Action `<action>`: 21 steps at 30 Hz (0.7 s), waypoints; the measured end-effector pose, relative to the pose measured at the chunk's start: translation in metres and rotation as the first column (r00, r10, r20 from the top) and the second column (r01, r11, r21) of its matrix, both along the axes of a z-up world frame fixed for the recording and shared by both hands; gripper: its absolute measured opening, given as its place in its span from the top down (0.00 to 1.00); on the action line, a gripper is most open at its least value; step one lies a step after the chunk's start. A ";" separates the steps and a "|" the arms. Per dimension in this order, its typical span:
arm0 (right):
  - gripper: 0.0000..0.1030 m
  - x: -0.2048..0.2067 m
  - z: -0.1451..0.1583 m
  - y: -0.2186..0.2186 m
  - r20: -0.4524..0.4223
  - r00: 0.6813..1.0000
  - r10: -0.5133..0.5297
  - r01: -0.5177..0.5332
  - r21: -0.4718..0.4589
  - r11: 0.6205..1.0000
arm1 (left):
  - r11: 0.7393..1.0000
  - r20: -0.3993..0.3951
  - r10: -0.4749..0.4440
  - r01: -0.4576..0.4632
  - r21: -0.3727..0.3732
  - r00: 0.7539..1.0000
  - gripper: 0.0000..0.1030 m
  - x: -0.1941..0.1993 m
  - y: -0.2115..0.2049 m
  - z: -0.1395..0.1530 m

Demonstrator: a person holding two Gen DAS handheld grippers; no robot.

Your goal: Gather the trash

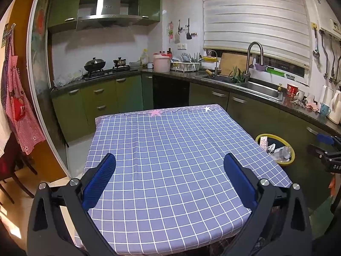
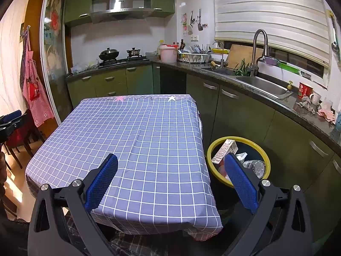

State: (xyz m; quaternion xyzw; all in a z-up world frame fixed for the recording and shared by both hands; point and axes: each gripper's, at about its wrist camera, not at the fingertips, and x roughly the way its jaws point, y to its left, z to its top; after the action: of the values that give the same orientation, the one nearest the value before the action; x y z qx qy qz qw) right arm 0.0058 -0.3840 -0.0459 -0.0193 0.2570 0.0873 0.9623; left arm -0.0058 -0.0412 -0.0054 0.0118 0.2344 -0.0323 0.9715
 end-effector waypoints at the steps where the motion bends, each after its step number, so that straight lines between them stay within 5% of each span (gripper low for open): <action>1: 0.05 0.000 0.000 0.000 -0.001 1.000 0.001 -0.001 0.001 1.000 | 1.000 0.000 0.001 -0.001 0.000 1.000 0.06 0.000 0.000 -0.001; 11: 0.05 0.004 -0.003 -0.002 -0.007 1.000 0.005 -0.005 -0.001 1.000 | 1.000 0.045 0.029 -0.030 0.009 0.999 0.06 -0.002 0.001 -0.002; 21: 0.05 0.007 -0.007 -0.003 -0.015 1.000 0.011 -0.011 -0.002 1.000 | 1.000 -0.012 0.014 -0.014 -0.019 1.000 0.06 0.010 0.008 -0.006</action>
State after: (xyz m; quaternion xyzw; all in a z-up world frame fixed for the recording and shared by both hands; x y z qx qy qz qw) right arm 0.0131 -0.3874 -0.0529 -0.0211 0.2641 0.0927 0.9598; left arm 0.0042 -0.0330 -0.0116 0.0005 0.2397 -0.0277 0.9704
